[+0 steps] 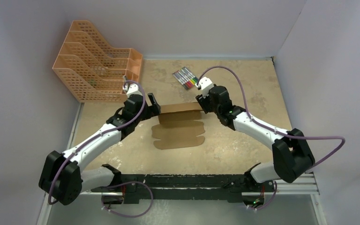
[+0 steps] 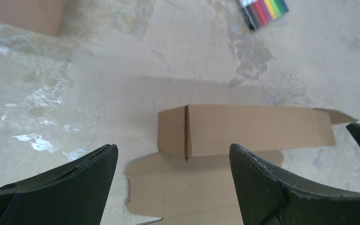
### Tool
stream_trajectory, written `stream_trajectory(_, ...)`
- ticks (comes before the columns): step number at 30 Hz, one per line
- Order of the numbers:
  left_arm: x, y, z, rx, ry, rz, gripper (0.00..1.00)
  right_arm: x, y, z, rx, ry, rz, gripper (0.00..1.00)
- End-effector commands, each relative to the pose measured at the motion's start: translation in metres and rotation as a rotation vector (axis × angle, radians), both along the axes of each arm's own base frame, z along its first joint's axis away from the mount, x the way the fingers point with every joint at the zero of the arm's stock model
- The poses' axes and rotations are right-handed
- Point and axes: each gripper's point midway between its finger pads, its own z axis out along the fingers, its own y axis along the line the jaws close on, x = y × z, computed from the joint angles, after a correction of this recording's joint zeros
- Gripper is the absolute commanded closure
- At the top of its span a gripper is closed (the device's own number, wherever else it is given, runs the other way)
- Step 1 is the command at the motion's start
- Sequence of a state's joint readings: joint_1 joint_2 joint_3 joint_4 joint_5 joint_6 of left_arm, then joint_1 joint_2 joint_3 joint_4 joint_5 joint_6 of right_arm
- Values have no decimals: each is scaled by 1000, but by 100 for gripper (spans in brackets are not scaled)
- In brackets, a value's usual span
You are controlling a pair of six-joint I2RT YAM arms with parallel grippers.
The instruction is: Fold the paper box
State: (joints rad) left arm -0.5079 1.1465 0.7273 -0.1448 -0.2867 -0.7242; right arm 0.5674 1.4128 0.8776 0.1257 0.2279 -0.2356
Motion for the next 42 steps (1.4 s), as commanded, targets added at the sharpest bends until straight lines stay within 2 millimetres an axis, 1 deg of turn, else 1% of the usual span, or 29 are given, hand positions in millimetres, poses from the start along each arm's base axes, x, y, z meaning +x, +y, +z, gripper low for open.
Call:
stream_trajectory(1, 5, -21, -1, -73, 43, -76, 13, 7, 13, 1, 75, -30, 24, 39)
stream_trajectory(3, 7, -21, -7, -63, 60, -79, 14, 5, 22, -5, 103, -12, 60, 39)
stream_trajectory(6, 9, -23, -15, -63, 82, -91, 15, 6, 26, -11, 120, -2, 60, 39)
stream_trajectory(8, 10, -28, -19, -72, 96, -109, 16, 7, 30, -13, 128, -2, 76, 37)
stream_trajectory(10, 11, -35, -22, -92, 106, -134, 17, 6, 34, -17, 139, 4, 94, 22)
stream_trajectory(11, 11, -38, -24, -100, 112, -141, 18, 6, 35, -20, 143, 8, 99, 6)
stream_trajectory(12, 11, -41, -26, -109, 116, -152, 18, 6, 36, -22, 147, 12, 100, 2)
stream_trajectory(14, 10, -45, -29, -120, 126, -167, 18, 6, 39, -26, 156, 14, 106, 1)
stream_trajectory(19, 7, -57, -29, -167, 146, -219, 19, 8, 45, -25, 211, -1, 97, 1)
stream_trajectory(21, 6, -59, -29, -179, 151, -221, 19, 14, 39, -26, 216, -17, 37, 1)
stream_trajectory(24, 5, -62, -27, -195, 153, -229, 20, 17, 35, -30, 243, -28, -13, 1)
stream_trajectory(28, 3, -61, -29, -195, 166, -228, 20, 19, 42, -29, 294, -45, -5, 1)
stream_trajectory(30, 4, -55, -28, -168, 165, -206, 20, 20, 34, -26, 280, -60, -45, 1)
stream_trajectory(31, 4, -52, -28, -154, 165, -192, 20, 17, 31, -25, 280, -52, -54, 1)
stream_trajectory(35, 6, -38, -27, -111, 162, -146, 20, 7, 10, -6, 239, -83, -95, 1)
stream_trajectory(37, 7, -33, -25, -105, 157, -134, 19, 0, 1, -1, 219, -78, -111, 1)
stream_trajectory(40, 9, -28, -22, -105, 149, -120, 19, -12, -11, -4, 220, -46, -163, 1)
stream_trajectory(42, 9, -28, -22, -108, 150, -122, 19, -23, -16, -14, 280, -6, -215, 2)
